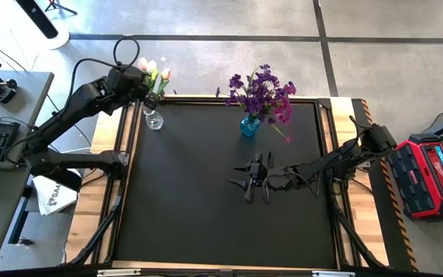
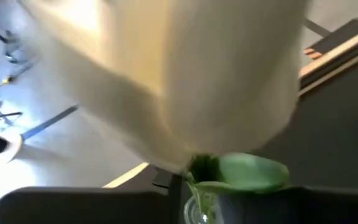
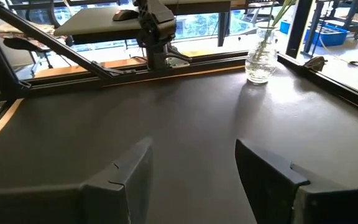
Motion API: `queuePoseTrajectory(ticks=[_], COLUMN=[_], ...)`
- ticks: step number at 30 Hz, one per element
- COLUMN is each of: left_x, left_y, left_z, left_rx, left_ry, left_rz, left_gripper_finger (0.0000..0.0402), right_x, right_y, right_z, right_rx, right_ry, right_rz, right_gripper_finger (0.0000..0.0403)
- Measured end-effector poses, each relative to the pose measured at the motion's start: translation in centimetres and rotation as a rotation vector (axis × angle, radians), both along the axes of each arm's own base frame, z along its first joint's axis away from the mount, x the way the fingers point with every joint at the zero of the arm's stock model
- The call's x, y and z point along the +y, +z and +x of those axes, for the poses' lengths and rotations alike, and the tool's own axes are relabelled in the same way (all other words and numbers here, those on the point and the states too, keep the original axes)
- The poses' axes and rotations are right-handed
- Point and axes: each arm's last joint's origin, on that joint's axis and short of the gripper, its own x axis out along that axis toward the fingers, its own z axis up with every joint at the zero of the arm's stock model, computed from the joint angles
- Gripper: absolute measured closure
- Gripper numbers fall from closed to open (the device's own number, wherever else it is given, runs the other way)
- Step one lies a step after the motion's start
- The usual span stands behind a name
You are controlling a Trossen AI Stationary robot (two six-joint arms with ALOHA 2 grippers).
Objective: Sort flowers into vase by color
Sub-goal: Put the white tulip into the transparent vase, then return to Home Position
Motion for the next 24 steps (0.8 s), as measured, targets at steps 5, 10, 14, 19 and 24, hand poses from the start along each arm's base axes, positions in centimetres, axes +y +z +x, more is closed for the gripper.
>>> queuePoseTrajectory(ticks=[5,10,14,19,24], left_x=[0.6,1.2,1.2,1.1,1.2], left_y=[-0.2,0.4,1.7,3.2,3.4], left_z=[-0.5,-1.6,-2.6,-3.4,-3.8], left_rx=[-0.047,-0.055,-0.092,-0.160,-0.178], left_ry=[-0.052,0.003,0.011,-0.051,-0.048], left_rz=[-0.075,-0.082,-0.102,-0.118,-0.131], left_gripper_finger=[0.0281,0.0237,0.0208,0.0165,0.0124], right_x=[0.0,0.1,0.1,0.1,0.3], right_y=[0.0,0.0,0.0,0.1,0.1], right_z=[0.0,0.0,0.0,0.0,-0.1], right_rx=[0.000,-0.003,-0.004,-0.010,-0.009], right_ry=[0.004,0.005,0.005,0.006,0.014], right_rz=[0.000,0.002,0.001,-0.001,-0.003], right_gripper_finger=[0.0203,0.0203,0.0203,0.0203,0.0203])
